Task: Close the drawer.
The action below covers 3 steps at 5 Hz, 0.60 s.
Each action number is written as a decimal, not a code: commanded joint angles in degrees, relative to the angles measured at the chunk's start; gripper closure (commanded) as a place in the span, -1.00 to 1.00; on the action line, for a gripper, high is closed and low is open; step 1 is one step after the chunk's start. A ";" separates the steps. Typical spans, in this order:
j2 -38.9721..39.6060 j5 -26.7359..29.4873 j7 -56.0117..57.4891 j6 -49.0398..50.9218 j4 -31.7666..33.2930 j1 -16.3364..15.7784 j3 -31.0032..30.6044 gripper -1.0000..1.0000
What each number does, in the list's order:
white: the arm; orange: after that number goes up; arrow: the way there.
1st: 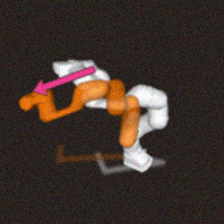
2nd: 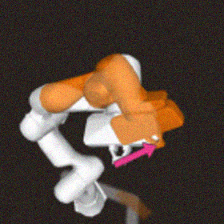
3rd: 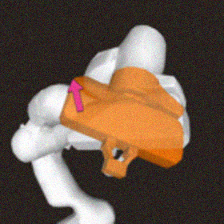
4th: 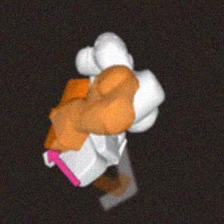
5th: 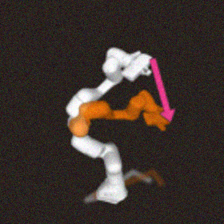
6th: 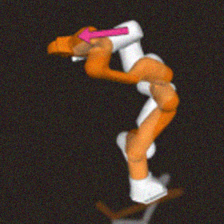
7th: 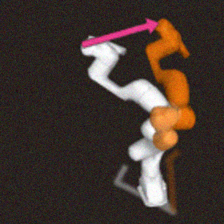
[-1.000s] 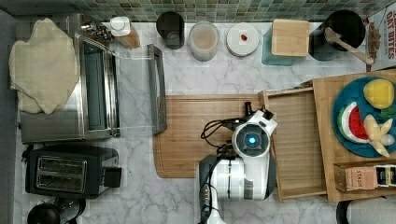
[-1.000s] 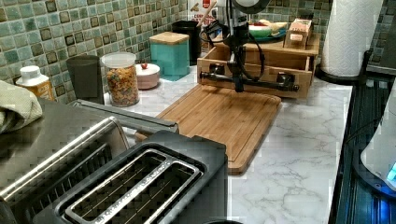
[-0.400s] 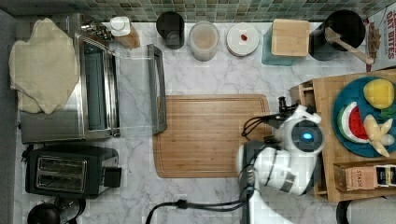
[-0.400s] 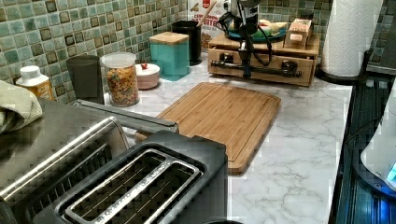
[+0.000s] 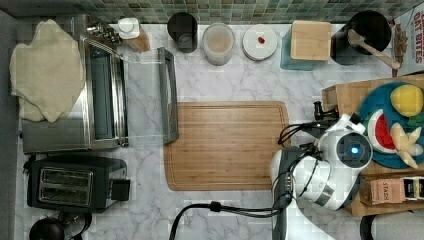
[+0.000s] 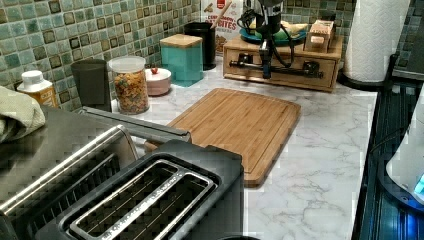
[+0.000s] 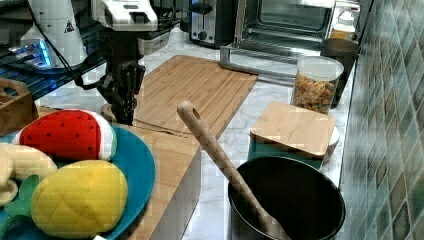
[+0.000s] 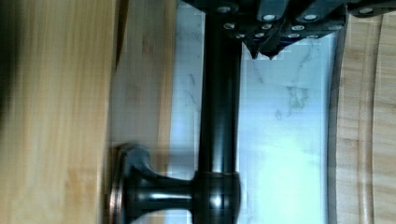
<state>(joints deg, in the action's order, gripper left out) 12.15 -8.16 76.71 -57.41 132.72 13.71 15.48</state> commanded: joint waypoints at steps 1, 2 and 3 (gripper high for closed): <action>-0.84 -3.52 -2.38 -8.91 -6.60 4.75 7.82 1.00; -0.90 -3.90 -2.66 -8.87 -6.61 5.58 7.01 1.00; -0.82 -3.37 -2.26 -8.92 -6.59 4.42 8.15 1.00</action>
<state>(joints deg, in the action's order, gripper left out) 11.43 -9.64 76.32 -60.09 134.51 12.44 16.72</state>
